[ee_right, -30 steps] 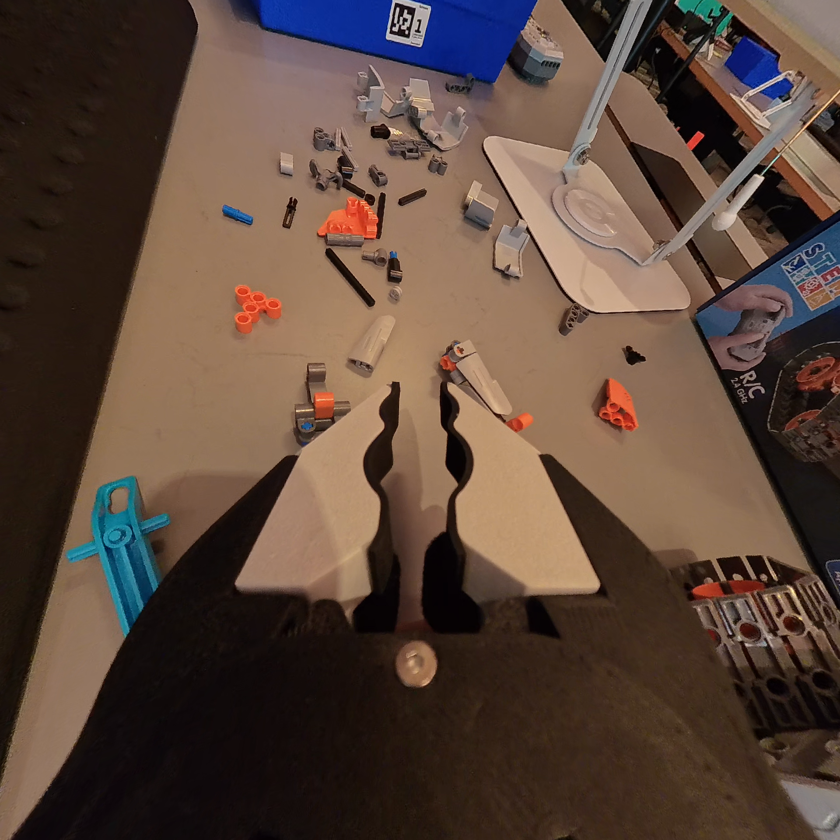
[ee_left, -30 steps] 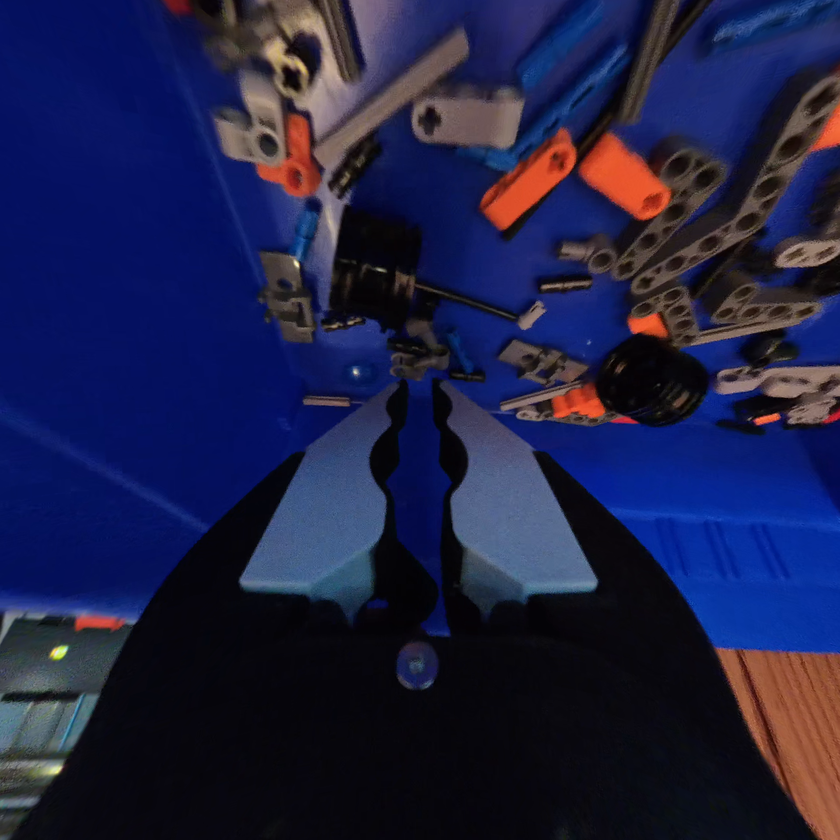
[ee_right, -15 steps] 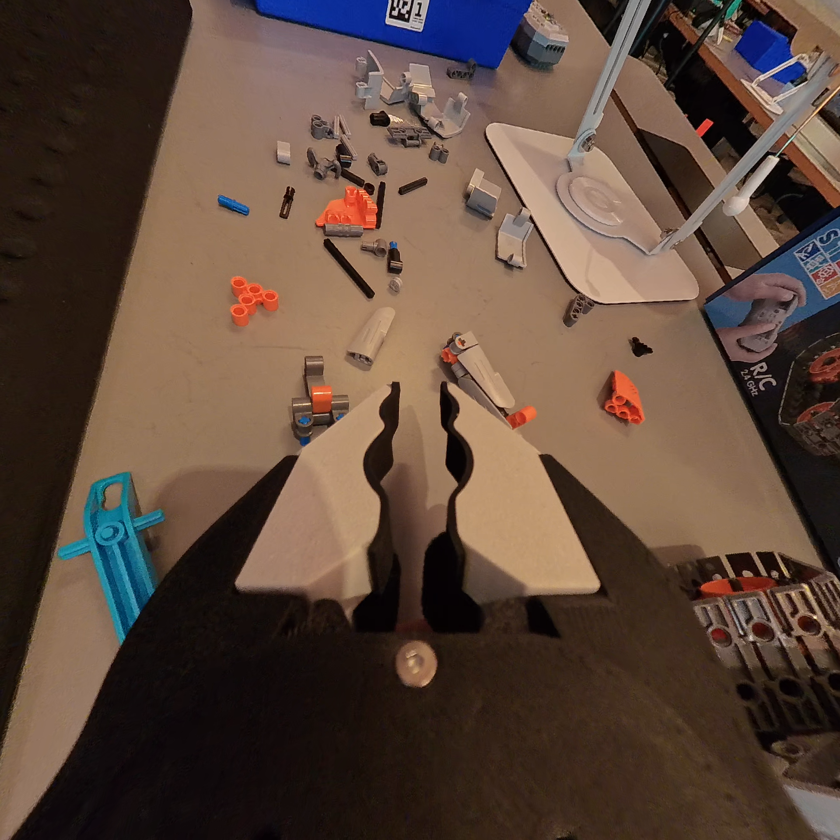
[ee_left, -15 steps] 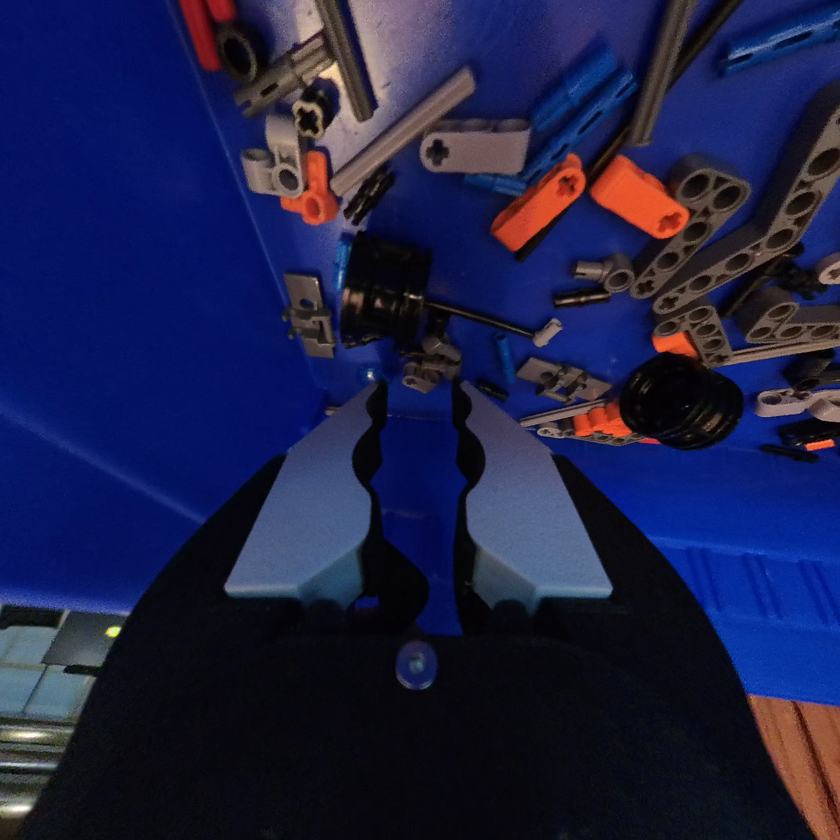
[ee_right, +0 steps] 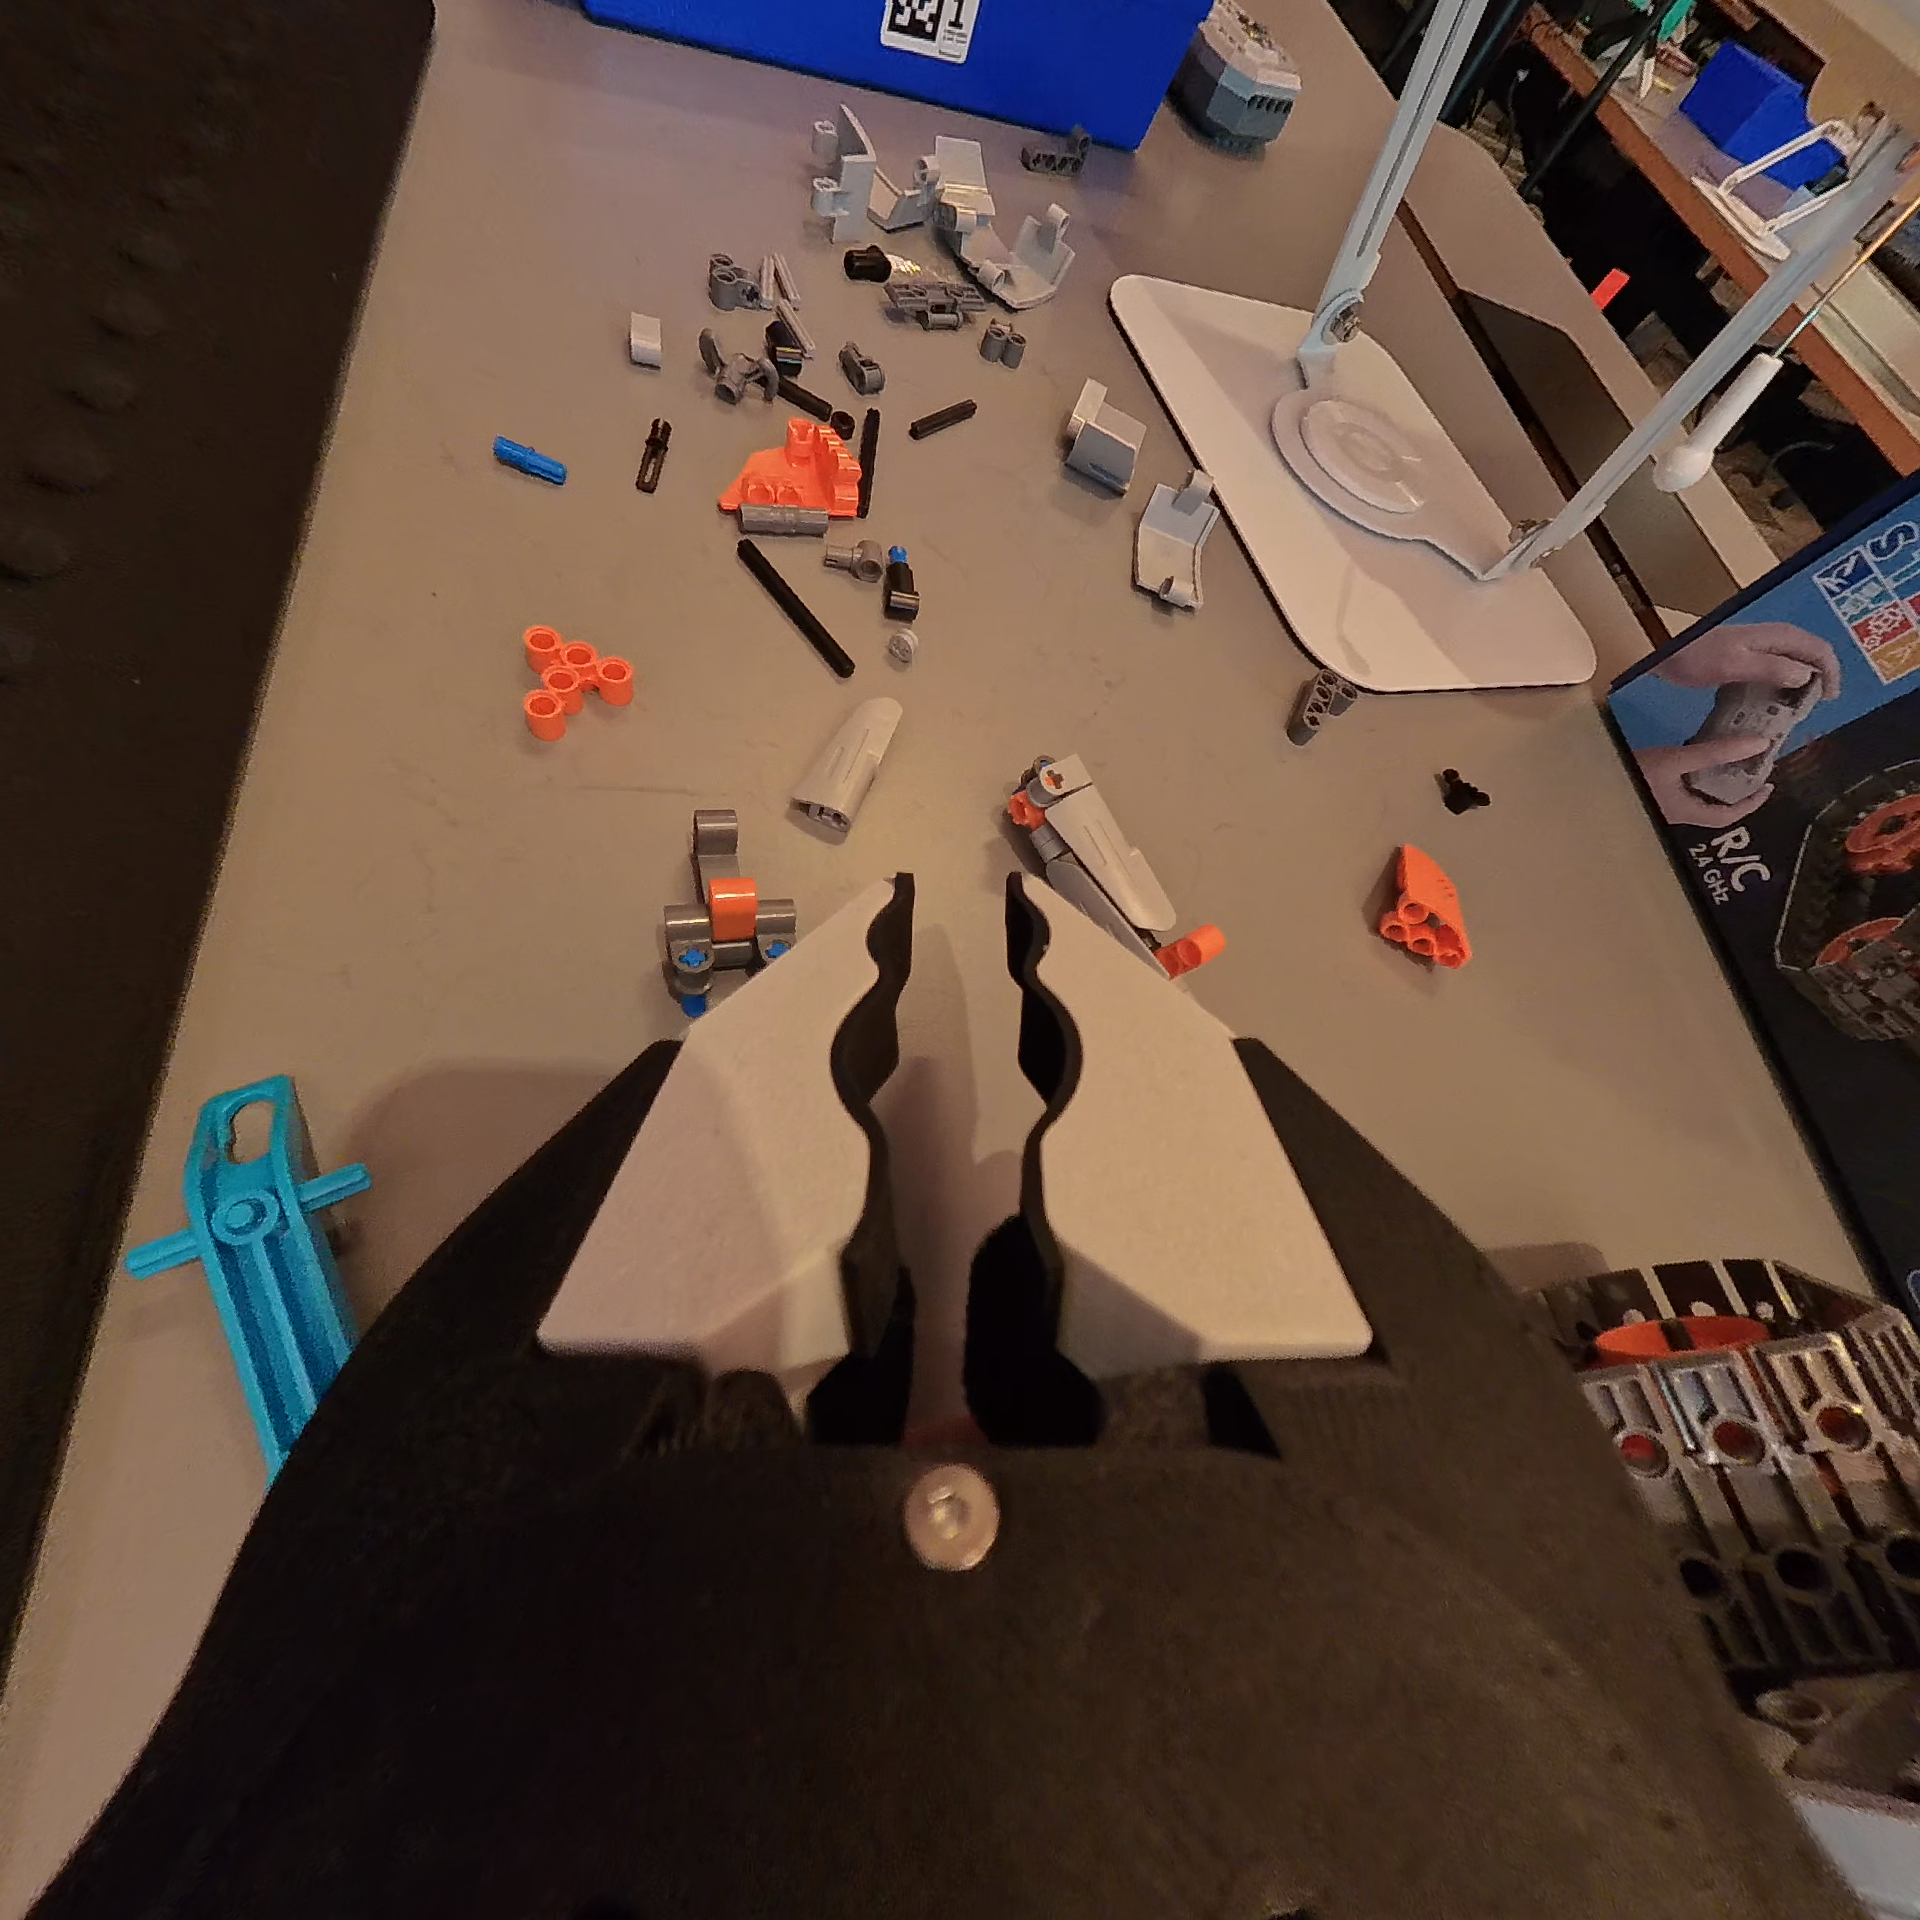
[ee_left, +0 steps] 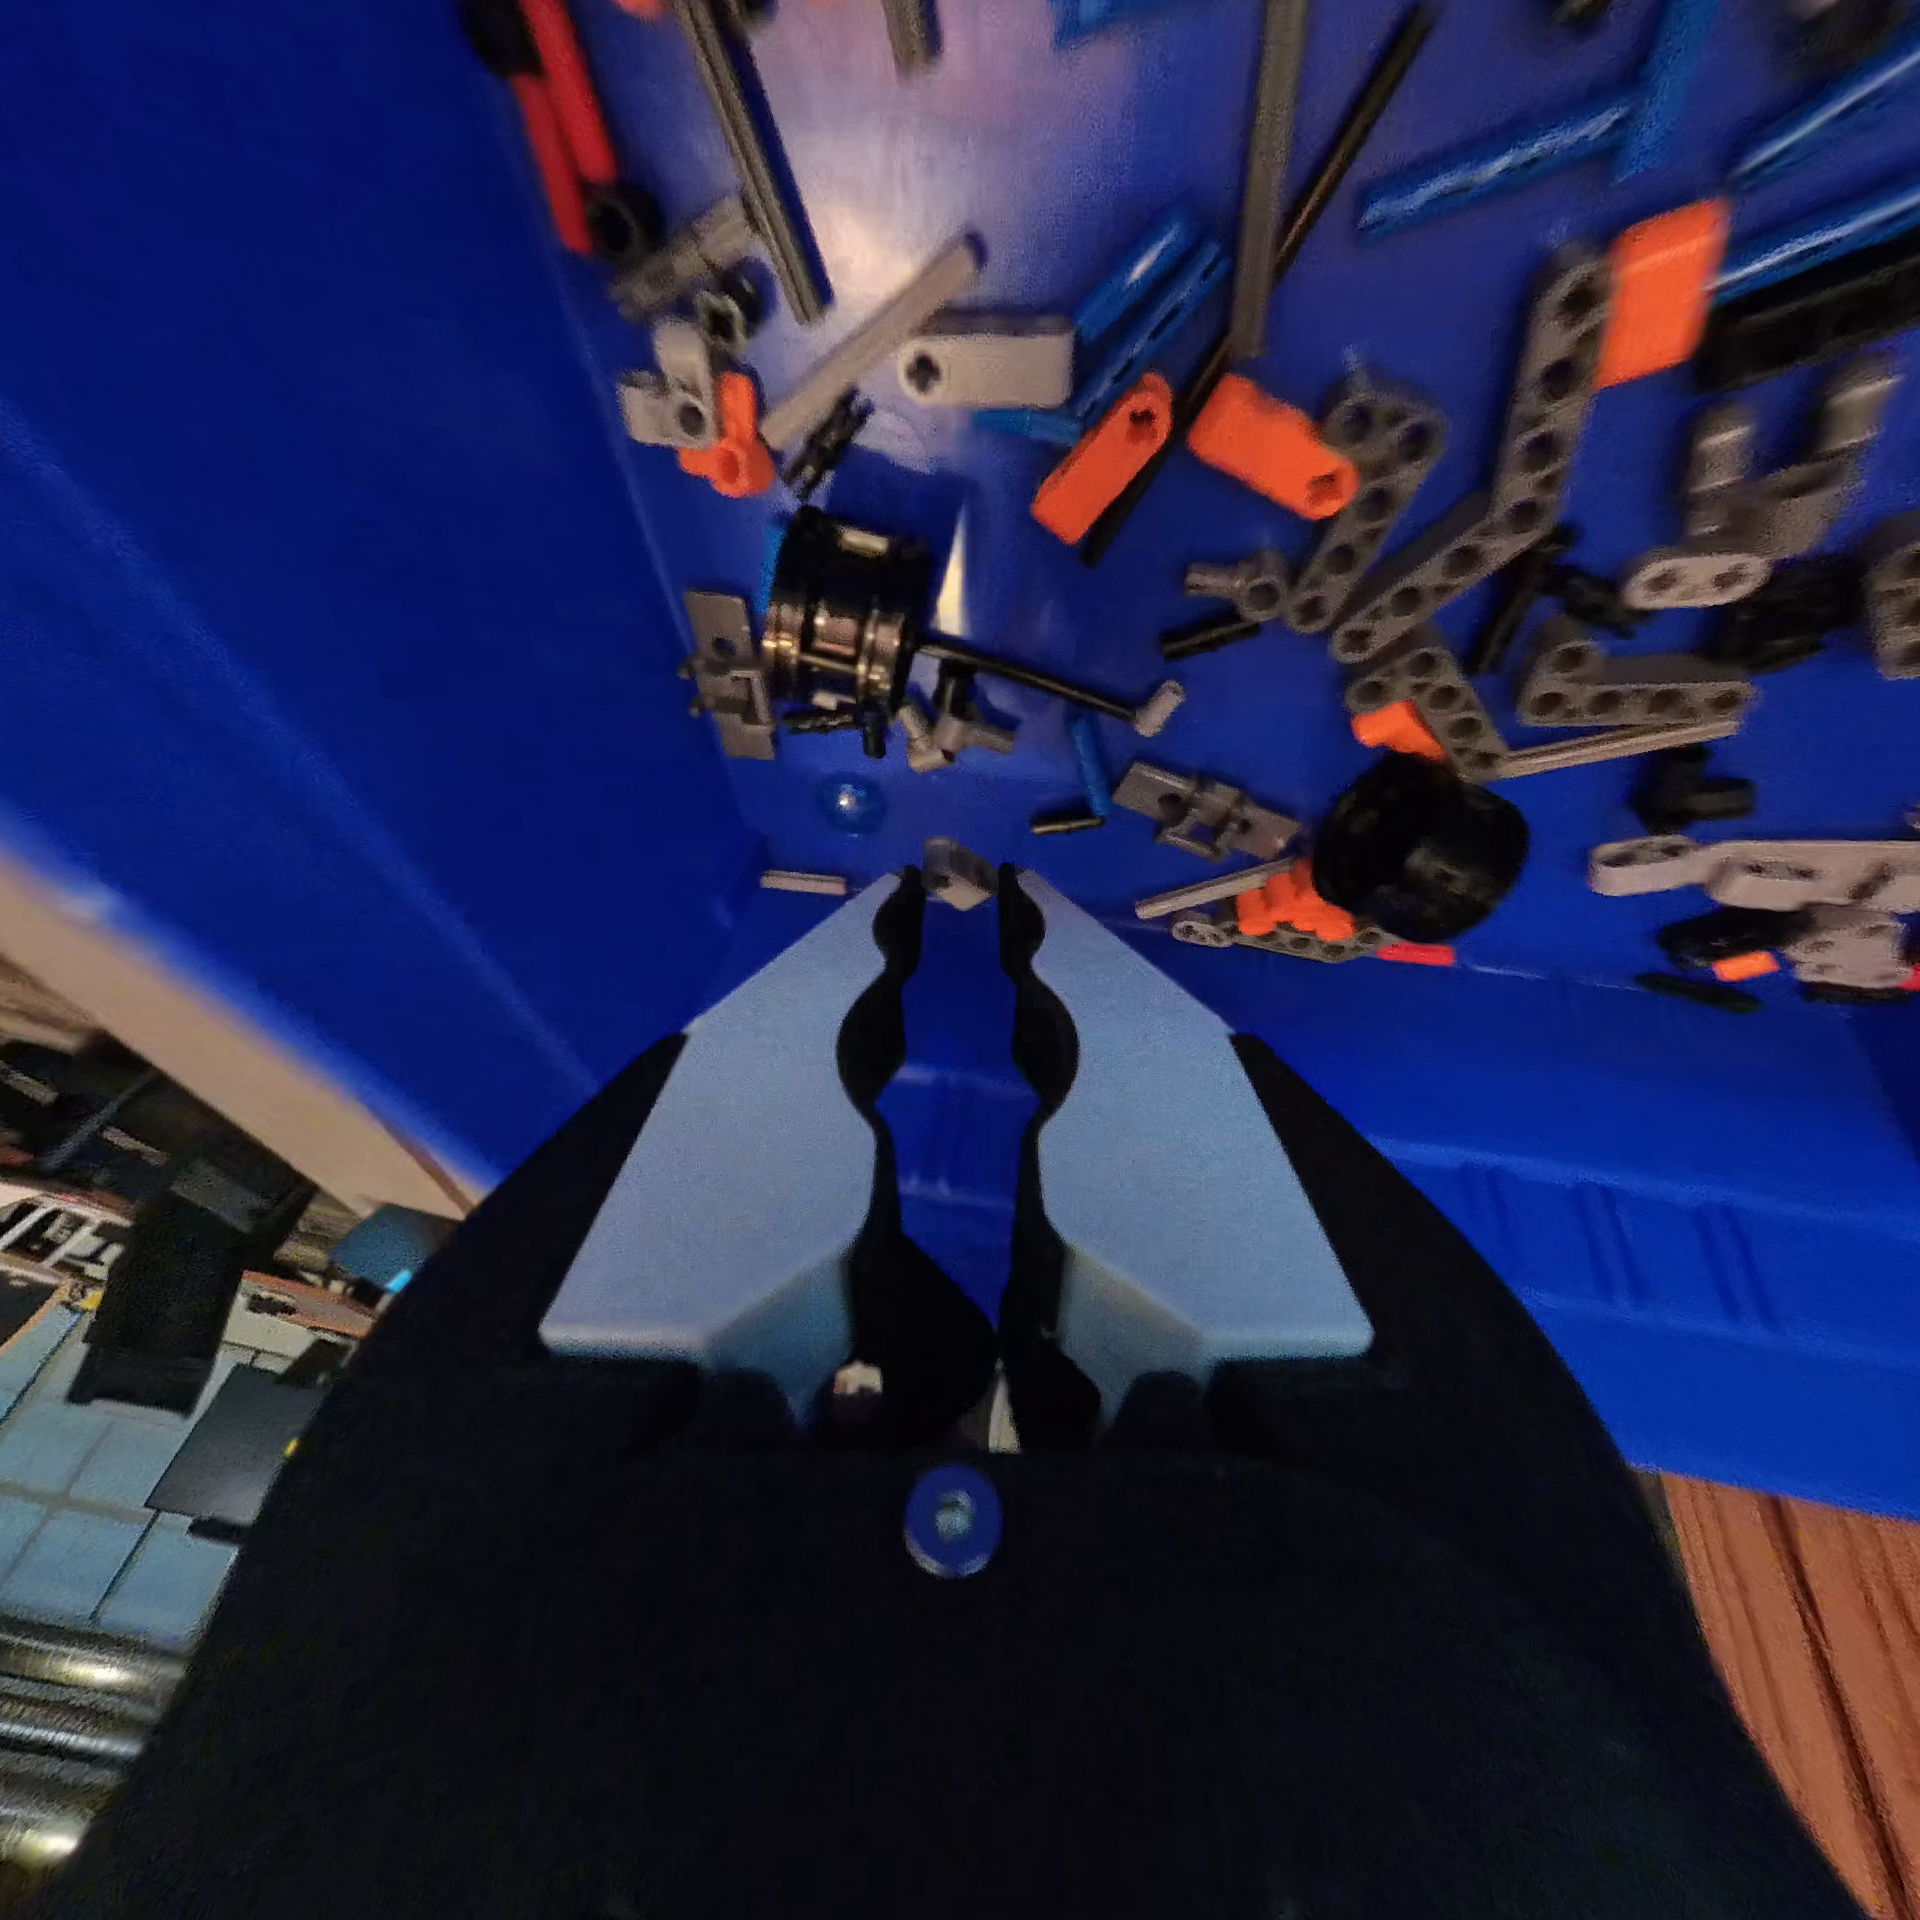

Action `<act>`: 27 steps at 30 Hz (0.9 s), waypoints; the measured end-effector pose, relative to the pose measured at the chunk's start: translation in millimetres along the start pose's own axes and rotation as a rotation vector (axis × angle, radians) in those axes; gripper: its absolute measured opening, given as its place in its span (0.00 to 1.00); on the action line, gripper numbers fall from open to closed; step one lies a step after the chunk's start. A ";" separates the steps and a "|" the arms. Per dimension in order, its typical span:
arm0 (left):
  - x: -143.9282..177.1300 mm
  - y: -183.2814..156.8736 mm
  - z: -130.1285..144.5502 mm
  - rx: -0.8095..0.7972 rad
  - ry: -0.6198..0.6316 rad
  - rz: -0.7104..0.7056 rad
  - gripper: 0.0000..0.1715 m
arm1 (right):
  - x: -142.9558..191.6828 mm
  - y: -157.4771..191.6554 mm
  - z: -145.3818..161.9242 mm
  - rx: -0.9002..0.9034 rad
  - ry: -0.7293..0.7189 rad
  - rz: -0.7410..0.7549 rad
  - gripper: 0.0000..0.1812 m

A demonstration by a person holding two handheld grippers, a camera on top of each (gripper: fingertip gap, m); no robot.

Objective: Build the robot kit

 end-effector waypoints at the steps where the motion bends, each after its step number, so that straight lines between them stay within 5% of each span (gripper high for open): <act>1: 15.2 -1.1 -3.8 0.001 -0.044 -0.022 0.07 | -0.2 0.0 0.2 0.001 0.002 0.001 0.09; 6: 113.9 -17.4 -41.5 -0.074 -0.298 -0.138 0.08 | 1.1 -0.1 -1.7 0.008 -0.003 0.004 0.09; 10: 158.3 -63.2 -109.3 -0.289 -0.413 -0.147 0.08 | 2.1 1.1 -3.9 0.019 -0.008 0.004 0.09; 18: 141.6 -166.0 -229.6 -0.736 -0.444 -0.049 0.07 | 4.7 4.3 -7.2 0.052 -0.010 0.002 0.09; 27: 111.1 -195.7 -268.4 -0.824 -0.429 -0.052 0.08 | 6.5 5.9 -10.2 0.062 -0.023 -0.005 0.08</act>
Point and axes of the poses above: each gripper's, where its closed fingertips meet, x back along the fingers, z out of its underside, y = z × x across the jaws, the point moved 5 cm from there along x, back along the fingers, and after that the axes turned 1 degree about -y, right-handed, at the moved point
